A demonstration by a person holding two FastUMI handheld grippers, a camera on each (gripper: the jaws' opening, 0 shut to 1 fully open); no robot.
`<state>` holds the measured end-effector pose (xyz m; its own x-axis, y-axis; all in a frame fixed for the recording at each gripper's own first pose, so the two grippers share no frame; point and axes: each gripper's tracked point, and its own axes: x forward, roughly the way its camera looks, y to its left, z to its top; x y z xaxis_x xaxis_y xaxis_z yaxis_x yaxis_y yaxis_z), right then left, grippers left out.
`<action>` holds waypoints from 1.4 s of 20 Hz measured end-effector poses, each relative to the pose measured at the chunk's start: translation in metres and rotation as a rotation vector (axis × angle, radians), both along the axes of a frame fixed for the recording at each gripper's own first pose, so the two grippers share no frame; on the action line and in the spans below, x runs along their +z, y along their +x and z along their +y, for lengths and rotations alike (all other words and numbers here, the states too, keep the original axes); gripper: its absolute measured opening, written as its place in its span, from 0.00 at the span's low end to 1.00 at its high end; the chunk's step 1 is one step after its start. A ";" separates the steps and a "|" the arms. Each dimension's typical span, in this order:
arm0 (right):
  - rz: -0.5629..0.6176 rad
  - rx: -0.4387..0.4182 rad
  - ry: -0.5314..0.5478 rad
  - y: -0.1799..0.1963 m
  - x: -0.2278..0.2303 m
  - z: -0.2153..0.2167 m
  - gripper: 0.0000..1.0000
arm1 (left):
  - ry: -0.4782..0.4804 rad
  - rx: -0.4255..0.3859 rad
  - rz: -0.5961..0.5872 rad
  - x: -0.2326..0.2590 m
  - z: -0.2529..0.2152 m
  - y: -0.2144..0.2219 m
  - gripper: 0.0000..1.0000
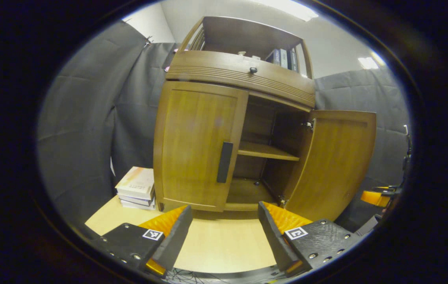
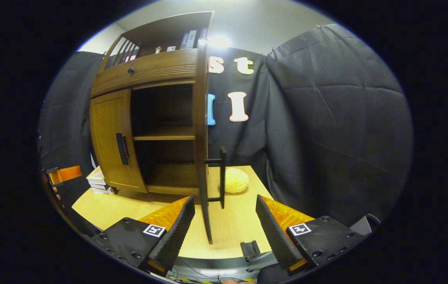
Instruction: Open the right door of the double-door shoe cabinet with the right hand, and open the left door with the left hand.
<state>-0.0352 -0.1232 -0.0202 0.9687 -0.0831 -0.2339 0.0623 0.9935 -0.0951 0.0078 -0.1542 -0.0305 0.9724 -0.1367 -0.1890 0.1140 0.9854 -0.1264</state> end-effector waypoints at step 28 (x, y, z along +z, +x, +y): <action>-0.164 0.226 0.089 0.141 0.038 0.167 0.97 | 0.119 -0.032 -0.113 0.023 -0.016 0.215 0.96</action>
<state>0.1059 0.0438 0.0180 0.9858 0.1528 -0.0693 -0.1541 0.9880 -0.0139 0.2223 -0.1700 -0.0072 0.9839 -0.1509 -0.0959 0.1522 0.9883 0.0068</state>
